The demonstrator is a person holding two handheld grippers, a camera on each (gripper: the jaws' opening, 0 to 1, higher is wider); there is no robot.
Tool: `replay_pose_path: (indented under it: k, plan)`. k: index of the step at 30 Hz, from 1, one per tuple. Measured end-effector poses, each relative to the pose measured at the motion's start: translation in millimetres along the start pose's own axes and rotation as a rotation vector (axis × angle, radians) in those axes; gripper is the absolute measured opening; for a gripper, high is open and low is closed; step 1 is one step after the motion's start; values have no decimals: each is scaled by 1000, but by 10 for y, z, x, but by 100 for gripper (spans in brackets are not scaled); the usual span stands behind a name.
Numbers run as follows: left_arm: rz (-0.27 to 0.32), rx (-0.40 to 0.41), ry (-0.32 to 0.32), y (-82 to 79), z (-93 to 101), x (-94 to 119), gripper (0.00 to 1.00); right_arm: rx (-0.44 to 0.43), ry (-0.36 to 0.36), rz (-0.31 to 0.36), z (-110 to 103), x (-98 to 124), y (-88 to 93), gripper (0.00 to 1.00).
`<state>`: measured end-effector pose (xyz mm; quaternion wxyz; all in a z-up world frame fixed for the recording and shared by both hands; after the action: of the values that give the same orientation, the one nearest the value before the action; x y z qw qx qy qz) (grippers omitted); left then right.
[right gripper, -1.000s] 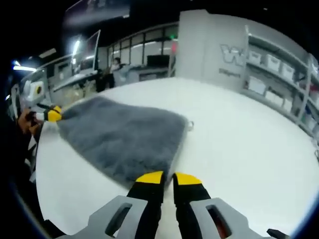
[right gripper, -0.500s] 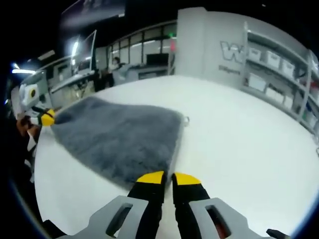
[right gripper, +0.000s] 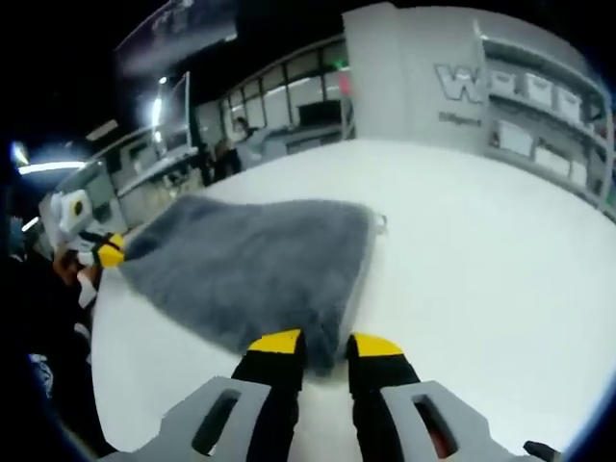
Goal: Open the folded towel by lifting each exposed corner and separating the folded layers until the towel lies flat within the target outline without major curled edges
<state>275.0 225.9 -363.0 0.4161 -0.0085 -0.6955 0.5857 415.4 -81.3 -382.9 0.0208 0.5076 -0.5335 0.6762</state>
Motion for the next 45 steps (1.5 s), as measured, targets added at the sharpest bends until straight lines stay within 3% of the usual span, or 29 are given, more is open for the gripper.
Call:
replay_pose_path:
  k: [3,11,18,33,45]
  plan:
    - [-2,-25,27,-16,120,-13,4,-7,0,-11,52,-6,-40,7]
    - [-16,-95,87,-80,442,-126,3,96,114,-77,202,-47,-138,5]
    - [-18,-148,147,-132,808,-217,3,127,145,-133,370,-150,-235,4]
    - [-11,-237,172,-307,1235,-447,3,272,224,-285,584,-371,-485,3]
    - [-20,-308,188,-397,1443,-659,3,323,215,-370,753,-563,-692,3]
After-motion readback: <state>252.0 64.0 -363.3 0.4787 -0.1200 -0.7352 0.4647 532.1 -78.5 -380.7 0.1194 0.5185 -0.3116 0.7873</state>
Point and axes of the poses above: the point that each gripper's makers call its tool centre point, and the gripper's own axes: x roughly backward along the fingers, z roughly to its right, y roughly out of its underside, the point moved 4 cm from there along x, roughly backward along the fingers, and after that the axes turned 11 degrees about -z, right-handed, at the moved point
